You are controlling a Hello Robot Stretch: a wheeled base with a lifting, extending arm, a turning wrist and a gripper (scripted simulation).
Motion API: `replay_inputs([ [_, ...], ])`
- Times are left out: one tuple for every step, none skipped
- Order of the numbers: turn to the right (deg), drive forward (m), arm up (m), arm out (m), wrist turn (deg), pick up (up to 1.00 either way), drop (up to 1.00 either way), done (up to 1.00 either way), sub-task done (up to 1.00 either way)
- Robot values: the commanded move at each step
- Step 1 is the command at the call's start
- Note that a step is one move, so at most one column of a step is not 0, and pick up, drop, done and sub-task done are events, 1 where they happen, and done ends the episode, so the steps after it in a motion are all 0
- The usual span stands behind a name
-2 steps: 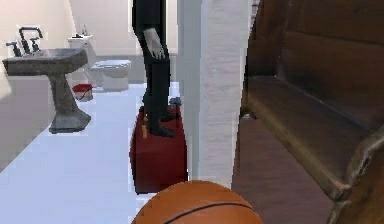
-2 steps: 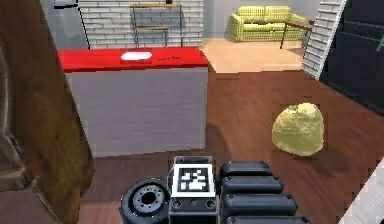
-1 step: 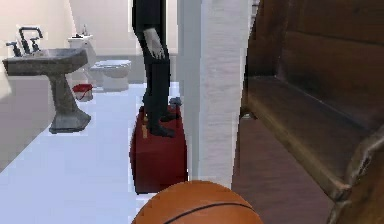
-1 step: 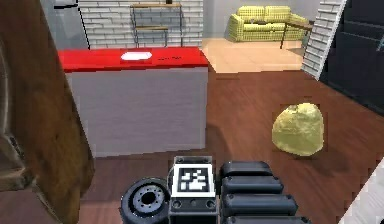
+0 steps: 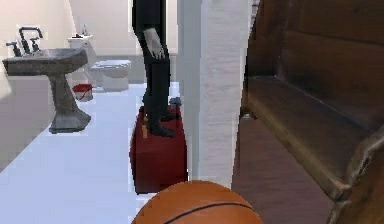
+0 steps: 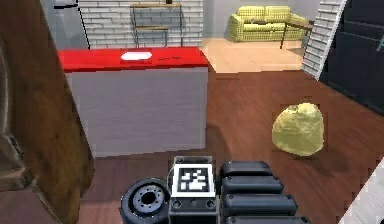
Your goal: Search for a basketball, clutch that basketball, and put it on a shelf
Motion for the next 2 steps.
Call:
replay_inputs([
  [45.0, 0.00, 0.00, 0.00, 0.0, 0.00, 0.00, 0.00, 0.00],
  [39.0, 0.00, 0.00, 0.00, 0.0, 0.00, 0.00, 0.00, 0.00],
])
